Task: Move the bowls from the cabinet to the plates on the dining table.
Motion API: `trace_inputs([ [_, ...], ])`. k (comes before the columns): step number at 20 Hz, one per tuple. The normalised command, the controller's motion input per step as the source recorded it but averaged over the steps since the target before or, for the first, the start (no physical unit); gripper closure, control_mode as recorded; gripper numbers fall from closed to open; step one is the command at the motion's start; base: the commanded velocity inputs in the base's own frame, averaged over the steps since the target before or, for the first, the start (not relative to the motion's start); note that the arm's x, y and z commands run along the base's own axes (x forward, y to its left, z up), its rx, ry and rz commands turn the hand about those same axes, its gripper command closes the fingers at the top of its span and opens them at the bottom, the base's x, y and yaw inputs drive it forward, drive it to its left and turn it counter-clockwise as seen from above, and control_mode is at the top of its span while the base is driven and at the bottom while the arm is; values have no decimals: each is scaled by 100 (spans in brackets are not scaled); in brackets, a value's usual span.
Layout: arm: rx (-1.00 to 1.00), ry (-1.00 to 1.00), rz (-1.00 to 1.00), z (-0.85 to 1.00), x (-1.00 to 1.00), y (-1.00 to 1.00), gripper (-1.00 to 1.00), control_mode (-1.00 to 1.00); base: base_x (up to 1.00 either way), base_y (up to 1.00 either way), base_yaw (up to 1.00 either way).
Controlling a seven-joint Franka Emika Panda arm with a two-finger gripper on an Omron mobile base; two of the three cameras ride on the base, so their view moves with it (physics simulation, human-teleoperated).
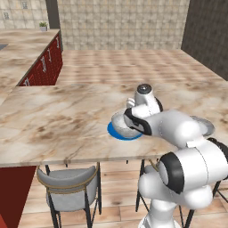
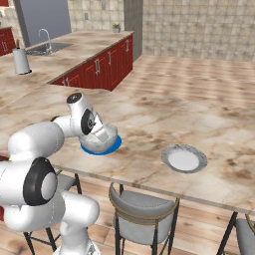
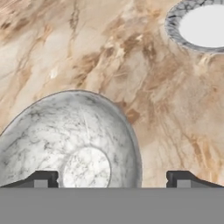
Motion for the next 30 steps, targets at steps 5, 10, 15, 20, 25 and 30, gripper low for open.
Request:
trace_inputs([
  [5,2,-5,0,41,-14,0,-100,-100,0,0,0],
  [10,4,-7,0,30,-32,0,-100,-100,0,0,0],
  [15,4,-3,4,7,-23,6,-100,-100,0,0,0],
  [20,6,0,9,30,-69,23,-100,-100,0,0,0],
  [25,0,5,12,59,-80,31,-100,-100,0,0,0],
  [30,-4,11,16,58,-70,21,-100,-100,0,0,0],
])
